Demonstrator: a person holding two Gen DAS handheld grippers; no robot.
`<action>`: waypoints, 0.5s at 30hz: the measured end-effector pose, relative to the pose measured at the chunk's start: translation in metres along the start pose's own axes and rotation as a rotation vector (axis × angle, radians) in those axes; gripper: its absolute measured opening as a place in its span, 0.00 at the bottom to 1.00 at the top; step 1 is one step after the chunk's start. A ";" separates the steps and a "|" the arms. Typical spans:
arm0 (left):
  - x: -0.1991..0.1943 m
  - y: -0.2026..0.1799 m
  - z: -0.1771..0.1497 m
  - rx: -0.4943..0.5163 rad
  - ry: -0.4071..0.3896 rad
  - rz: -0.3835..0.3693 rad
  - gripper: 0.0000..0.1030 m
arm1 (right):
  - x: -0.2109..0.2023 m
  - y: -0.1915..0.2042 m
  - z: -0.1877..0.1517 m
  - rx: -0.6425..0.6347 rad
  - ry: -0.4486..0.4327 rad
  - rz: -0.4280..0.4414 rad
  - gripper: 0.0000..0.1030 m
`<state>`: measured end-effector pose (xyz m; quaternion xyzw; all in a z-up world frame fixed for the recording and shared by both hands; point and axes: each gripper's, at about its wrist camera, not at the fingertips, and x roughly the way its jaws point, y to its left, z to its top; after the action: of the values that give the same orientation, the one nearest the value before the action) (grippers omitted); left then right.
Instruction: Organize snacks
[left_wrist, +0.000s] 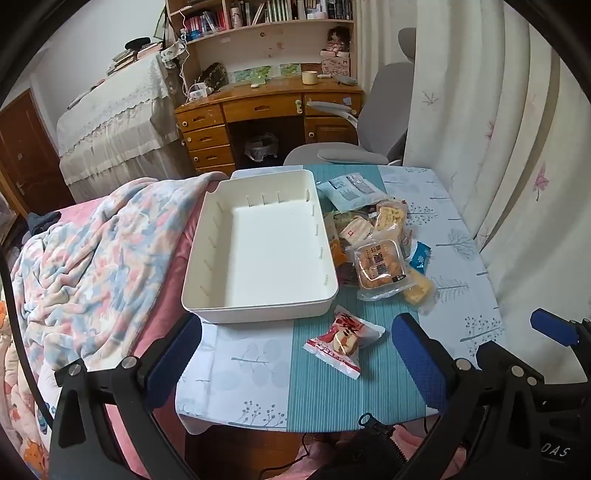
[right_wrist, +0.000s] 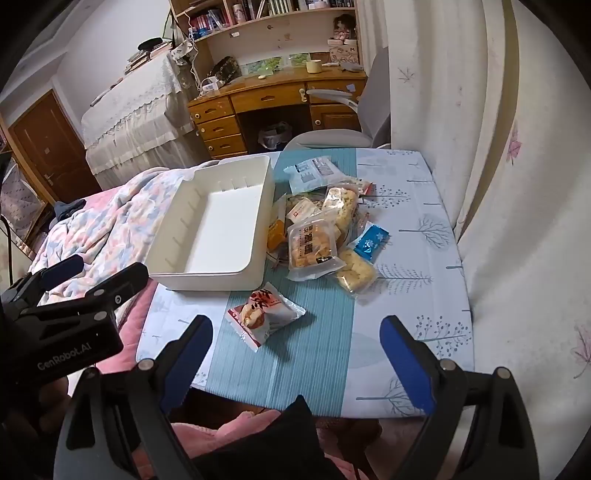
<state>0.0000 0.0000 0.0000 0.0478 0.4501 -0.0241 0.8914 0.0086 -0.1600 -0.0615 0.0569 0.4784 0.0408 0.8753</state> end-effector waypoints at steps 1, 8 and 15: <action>0.000 0.000 0.000 -0.001 0.002 0.000 0.99 | 0.000 0.000 0.000 -0.002 -0.003 -0.003 0.90; 0.000 0.000 0.000 -0.002 0.004 -0.012 0.99 | 0.002 -0.002 0.003 -0.002 0.002 -0.003 0.90; 0.004 0.001 -0.001 0.002 0.002 -0.041 0.99 | 0.003 -0.003 0.003 -0.001 0.004 -0.003 0.90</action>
<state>0.0022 0.0016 -0.0038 0.0398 0.4517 -0.0427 0.8903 0.0131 -0.1624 -0.0623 0.0556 0.4801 0.0396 0.8745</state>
